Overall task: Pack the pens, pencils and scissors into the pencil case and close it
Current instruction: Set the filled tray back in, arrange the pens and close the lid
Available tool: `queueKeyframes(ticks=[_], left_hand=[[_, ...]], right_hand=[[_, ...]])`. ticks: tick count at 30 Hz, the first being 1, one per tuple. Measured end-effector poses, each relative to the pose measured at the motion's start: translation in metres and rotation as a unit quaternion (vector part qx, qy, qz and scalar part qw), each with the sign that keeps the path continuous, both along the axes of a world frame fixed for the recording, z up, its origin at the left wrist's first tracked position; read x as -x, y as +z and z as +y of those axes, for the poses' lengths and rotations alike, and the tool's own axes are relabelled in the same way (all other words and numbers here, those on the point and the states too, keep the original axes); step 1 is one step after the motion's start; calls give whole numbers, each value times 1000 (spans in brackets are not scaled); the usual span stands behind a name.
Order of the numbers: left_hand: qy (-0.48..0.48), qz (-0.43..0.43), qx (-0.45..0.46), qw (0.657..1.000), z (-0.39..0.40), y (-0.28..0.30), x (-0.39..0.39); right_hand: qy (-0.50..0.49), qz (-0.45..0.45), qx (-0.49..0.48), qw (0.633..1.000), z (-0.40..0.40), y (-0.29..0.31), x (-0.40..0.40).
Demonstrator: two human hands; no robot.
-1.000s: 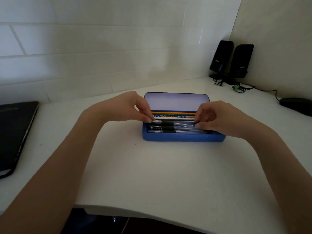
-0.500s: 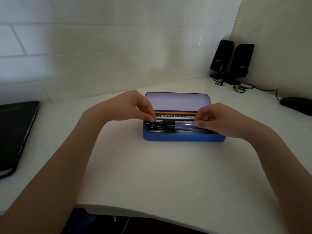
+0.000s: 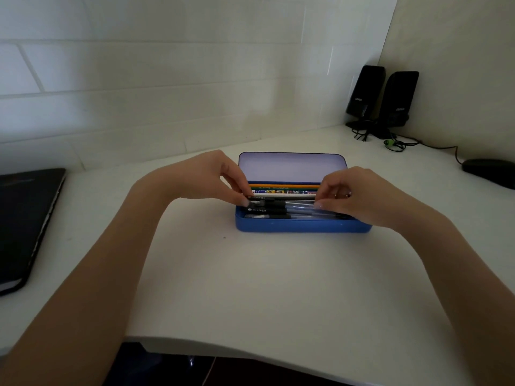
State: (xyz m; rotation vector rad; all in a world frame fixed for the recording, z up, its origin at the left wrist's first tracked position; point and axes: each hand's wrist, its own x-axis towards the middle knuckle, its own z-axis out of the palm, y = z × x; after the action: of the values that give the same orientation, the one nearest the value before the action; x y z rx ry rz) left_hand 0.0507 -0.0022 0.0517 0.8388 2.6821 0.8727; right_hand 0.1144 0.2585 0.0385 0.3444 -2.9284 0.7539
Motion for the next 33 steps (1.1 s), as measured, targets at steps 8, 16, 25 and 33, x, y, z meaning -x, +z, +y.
queueKeyframes(ticks=[8,16,25,33], left_hand=[[-14,6,-1,1000,-2,1,-1],[-33,32,-1,999,7,-6,1],[-20,31,-12,999,5,-8,5],[-24,21,-18,999,2,-5,5]], right_hand=[[7,4,4,1000,-1,-1,0],[4,-11,-20,1000,5,2,-1],[1,3,-11,1000,3,3,-1],[5,18,-9,1000,2,1,0]])
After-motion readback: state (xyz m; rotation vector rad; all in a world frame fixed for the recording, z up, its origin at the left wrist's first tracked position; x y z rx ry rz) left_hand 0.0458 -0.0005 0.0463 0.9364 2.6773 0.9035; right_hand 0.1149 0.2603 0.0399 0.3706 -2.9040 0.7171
